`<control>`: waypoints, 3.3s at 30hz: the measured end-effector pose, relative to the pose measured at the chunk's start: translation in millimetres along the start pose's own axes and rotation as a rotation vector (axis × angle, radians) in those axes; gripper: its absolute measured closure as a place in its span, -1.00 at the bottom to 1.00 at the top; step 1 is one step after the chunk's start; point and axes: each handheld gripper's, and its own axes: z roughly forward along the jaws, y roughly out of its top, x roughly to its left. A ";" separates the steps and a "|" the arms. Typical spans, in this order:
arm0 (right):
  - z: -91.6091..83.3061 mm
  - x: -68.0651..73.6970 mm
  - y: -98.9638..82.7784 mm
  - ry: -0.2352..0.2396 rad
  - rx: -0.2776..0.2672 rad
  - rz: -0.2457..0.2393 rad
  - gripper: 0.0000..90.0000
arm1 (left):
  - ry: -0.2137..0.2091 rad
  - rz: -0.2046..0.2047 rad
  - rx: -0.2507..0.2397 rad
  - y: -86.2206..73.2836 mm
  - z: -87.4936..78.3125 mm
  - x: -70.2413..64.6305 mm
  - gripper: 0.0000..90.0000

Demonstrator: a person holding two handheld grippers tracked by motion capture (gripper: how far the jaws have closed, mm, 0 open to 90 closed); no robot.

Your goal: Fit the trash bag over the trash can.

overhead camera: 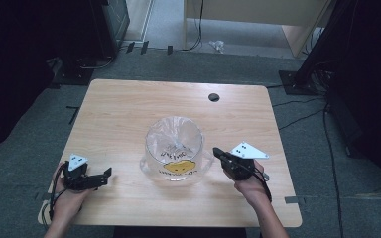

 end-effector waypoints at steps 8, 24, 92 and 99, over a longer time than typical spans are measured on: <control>-4.5 -0.5 17.6 0.022 -0.004 -0.015 1.00 | 0.088 0.029 0.033 -3.1 -0.4 12.4 -1.00; 8.4 18.4 88.4 0.151 -0.026 -0.165 1.00 | 0.093 0.023 0.035 -2.7 -0.1 11.5 -1.00; 206.5 112.7 79.4 0.832 0.768 -0.939 0.95 | 0.075 0.045 0.034 -1.8 1.2 10.7 -1.00; 195.3 117.5 90.8 0.784 0.756 -0.973 0.95 | 0.075 0.044 0.033 -1.8 1.3 10.7 -1.00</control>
